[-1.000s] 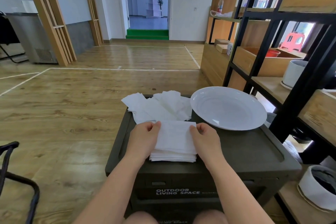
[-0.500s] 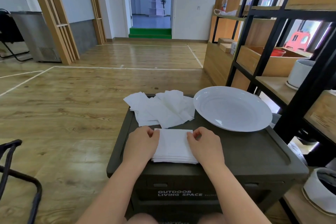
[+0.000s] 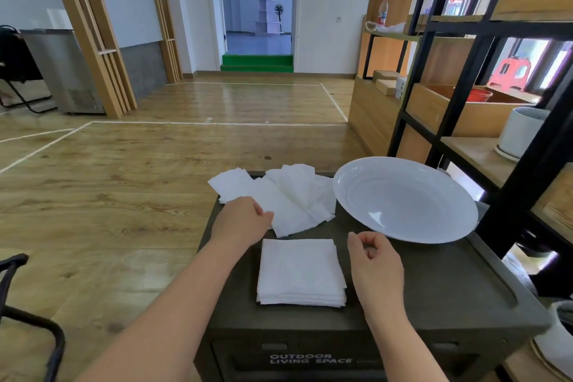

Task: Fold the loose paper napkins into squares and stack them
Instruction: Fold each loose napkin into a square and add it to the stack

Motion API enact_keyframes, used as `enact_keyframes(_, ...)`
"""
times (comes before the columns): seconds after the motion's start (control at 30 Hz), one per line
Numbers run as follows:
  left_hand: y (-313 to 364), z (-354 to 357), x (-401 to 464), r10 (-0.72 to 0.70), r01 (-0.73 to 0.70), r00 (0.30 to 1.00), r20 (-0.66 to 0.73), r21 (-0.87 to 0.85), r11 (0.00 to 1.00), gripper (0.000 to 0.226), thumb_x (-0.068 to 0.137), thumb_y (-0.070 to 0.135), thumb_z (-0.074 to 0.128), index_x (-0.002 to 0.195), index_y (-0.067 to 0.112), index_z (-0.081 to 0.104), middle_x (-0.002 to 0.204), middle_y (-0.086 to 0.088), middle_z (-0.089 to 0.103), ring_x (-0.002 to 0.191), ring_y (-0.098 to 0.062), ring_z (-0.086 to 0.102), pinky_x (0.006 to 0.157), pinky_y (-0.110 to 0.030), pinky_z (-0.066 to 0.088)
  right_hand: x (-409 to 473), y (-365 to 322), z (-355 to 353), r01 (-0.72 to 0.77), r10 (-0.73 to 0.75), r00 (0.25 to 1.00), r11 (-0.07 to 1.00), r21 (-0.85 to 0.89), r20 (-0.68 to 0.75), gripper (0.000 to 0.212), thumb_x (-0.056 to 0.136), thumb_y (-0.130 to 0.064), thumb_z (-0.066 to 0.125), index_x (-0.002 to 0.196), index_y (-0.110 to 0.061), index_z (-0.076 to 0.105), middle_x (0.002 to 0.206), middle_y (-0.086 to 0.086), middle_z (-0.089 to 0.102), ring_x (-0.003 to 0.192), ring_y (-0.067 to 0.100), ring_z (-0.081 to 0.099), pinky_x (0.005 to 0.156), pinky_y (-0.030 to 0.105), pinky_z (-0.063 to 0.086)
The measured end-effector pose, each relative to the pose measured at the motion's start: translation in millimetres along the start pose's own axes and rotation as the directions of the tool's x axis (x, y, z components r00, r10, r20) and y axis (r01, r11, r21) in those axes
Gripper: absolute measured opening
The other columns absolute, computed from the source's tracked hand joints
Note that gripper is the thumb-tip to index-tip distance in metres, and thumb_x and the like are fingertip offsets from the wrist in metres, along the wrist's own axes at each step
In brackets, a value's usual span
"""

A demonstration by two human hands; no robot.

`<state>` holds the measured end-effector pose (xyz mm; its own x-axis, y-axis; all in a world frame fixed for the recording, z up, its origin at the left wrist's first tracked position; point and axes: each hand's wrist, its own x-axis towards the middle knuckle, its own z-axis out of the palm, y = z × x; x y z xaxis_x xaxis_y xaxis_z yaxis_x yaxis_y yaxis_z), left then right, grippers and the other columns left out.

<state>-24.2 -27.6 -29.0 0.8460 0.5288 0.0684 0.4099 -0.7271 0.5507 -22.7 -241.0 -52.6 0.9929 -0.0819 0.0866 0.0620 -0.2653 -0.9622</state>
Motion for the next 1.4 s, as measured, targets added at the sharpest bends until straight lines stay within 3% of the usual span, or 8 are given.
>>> enact_keyframes(0.13,13,9,14,-0.062,0.060,0.998,0.005,0.146,0.987,0.040,0.082,0.053,0.060,0.078,0.015,0.051,0.068,0.003,0.046,0.070,-0.017,0.049,0.049,-0.026,0.033,0,1,0,-0.001,0.001,1.000,1.000,0.018,0.011,0.009,0.089,-0.034,0.059,0.081,-0.031,0.057,0.068,-0.001,0.062,0.056,0.006,0.054,0.053,0.021,0.040)
enact_keyframes(0.37,17,14,15,-0.106,0.108,0.994,-0.024,0.070,0.992,0.037,0.077,0.043,0.071,0.088,0.010,0.059,0.089,-0.004,0.066,0.077,-0.020,0.058,0.053,-0.026,0.038,0,4,-1,0.009,-0.010,0.999,1.000,0.024,0.033,0.010,0.090,-0.030,0.058,0.080,-0.029,0.058,0.062,-0.002,0.059,0.046,0.001,0.048,0.052,0.022,0.040)
enact_keyframes(0.57,40,17,22,0.192,-0.191,0.975,-0.108,0.022,0.981,0.036,0.082,0.039,0.067,0.108,0.018,0.053,0.112,-0.001,0.059,0.097,-0.017,0.053,0.074,-0.028,0.042,-3,3,0,0.025,-0.026,0.998,1.000,0.010,0.057,0.010,0.090,-0.030,0.058,0.080,-0.031,0.058,0.070,-0.002,0.062,0.061,0.009,0.055,0.055,0.020,0.040)
enact_keyframes(0.73,58,17,55,0.090,-0.085,0.992,0.090,-0.059,0.995,0.073,0.084,0.053,0.060,0.140,0.013,0.037,0.143,-0.006,0.041,0.132,-0.030,0.034,0.102,-0.040,0.035,-2,2,-1,0.019,-0.019,0.999,1.000,0.003,0.035,0.012,0.090,-0.029,0.058,0.078,-0.031,0.057,0.067,-0.003,0.061,0.057,0.007,0.052,0.053,0.018,0.040)
enact_keyframes(0.83,55,16,72,0.033,-0.027,0.989,0.146,-0.042,0.999,0.059,0.088,0.051,0.055,0.130,0.009,0.050,0.134,-0.008,0.051,0.126,-0.031,0.044,0.099,-0.039,0.039,-1,4,-1,0.015,-0.015,0.999,1.000,0.016,0.034,0.014,0.090,-0.029,0.058,0.077,-0.030,0.058,0.061,-0.003,0.058,0.051,0.004,0.049,0.051,0.018,0.041)
enact_keyframes(1.0,49,10,75,0.099,-0.091,0.994,0.047,-0.159,0.983,0.014,0.089,0.032,0.061,0.084,0.019,0.062,0.090,0.001,0.064,0.081,-0.015,0.056,0.064,-0.027,0.041,2,6,-1,0.028,-0.029,0.999,0.999,0.030,0.041,0.014,0.090,-0.029,0.058,0.076,-0.030,0.058,0.060,-0.003,0.057,0.049,-0.001,0.048,0.051,0.017,0.040)
enact_keyframes(1.17,45,-16,54,0.202,-0.249,0.965,-0.168,-0.347,0.904,0.013,0.082,0.031,0.071,0.071,0.033,0.066,0.076,0.018,0.064,0.078,-0.005,0.059,0.060,-0.020,0.040,3,5,0,0.030,-0.031,0.999,0.999,0.034,0.031,0.013,0.090,-0.029,0.057,0.077,-0.031,0.058,0.066,0.000,0.061,0.052,0.003,0.050,0.054,0.020,0.041)
enact_keyframes(1.4,46,-50,13,0.383,-0.463,0.885,-0.263,-0.430,0.775,0.009,0.078,0.031,0.076,0.072,0.035,0.071,0.087,0.024,0.066,0.090,0.004,0.060,0.081,-0.023,0.043,-3,-2,-1,0.056,-0.058,0.998,0.997,0.060,0.024,0.014,0.091,-0.026,0.058,0.077,-0.030,0.058,0.066,-0.001,0.060,0.057,0.006,0.051,0.056,0.020,0.042)
